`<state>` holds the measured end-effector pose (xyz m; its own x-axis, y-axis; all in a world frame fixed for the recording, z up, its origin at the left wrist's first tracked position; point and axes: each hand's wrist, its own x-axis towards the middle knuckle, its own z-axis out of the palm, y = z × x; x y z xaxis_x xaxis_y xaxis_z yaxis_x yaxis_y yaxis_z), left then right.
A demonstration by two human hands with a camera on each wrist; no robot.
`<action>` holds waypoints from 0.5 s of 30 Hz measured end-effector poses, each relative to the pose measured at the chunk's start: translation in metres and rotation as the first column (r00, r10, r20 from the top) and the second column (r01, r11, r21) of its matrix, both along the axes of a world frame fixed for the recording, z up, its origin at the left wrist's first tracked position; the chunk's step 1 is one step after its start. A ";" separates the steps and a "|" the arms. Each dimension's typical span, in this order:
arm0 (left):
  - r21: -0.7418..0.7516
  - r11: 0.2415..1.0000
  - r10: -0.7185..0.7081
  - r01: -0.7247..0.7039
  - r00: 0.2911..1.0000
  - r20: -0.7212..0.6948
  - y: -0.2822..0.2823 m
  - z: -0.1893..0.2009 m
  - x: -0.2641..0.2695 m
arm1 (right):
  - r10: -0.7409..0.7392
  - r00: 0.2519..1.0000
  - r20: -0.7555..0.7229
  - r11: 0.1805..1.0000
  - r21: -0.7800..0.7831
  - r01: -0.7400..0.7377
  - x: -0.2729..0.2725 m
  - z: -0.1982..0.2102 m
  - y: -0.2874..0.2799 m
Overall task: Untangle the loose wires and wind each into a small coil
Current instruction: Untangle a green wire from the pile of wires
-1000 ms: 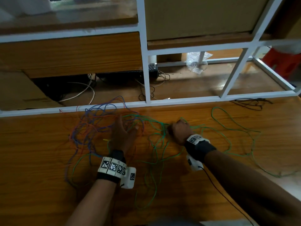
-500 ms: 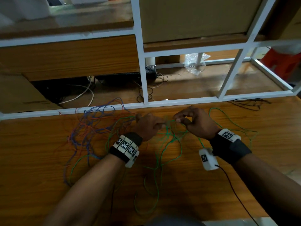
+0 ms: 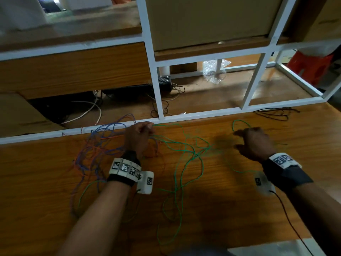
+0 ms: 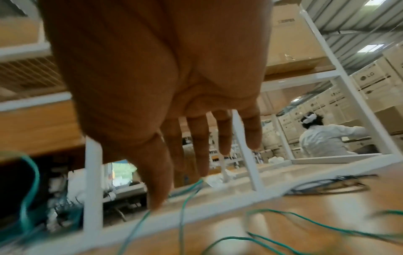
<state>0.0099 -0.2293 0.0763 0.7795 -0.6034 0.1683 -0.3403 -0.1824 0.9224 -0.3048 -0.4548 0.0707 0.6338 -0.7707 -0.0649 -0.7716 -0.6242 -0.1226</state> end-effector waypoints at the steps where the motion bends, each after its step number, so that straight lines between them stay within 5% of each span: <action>1: -0.028 1.000 -0.008 0.007 0.999 -0.034 -0.005 0.000 -0.010 | 0.059 0.998 -0.025 0.998 -0.006 -0.059 0.010 0.005 0.007; 4: -0.065 0.996 -0.071 0.067 0.996 -0.055 -0.021 0.005 -0.040 | 0.193 0.944 0.267 0.971 0.089 -0.224 0.049 0.022 0.034; 6: -0.091 0.987 -0.138 0.131 0.987 -0.079 -0.028 0.010 -0.055 | 0.151 0.887 0.436 0.932 0.236 -0.274 0.078 0.025 0.054; 11: -0.235 0.962 -0.184 0.143 0.969 -0.164 -0.032 0.029 -0.060 | 0.008 0.813 0.583 0.819 0.462 -0.339 0.114 -0.014 0.076; 15: -0.290 0.953 0.016 -0.092 0.967 -0.255 -0.018 0.033 -0.017 | -0.080 0.693 0.717 0.842 0.421 -0.338 0.098 -0.032 0.058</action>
<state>-0.0076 -0.2472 0.1093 0.8494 -0.5111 0.1316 -0.0926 0.1012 0.9905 -0.2064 -0.3965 0.0382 0.7406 -0.6653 0.0940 -0.2457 -0.3983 -0.8837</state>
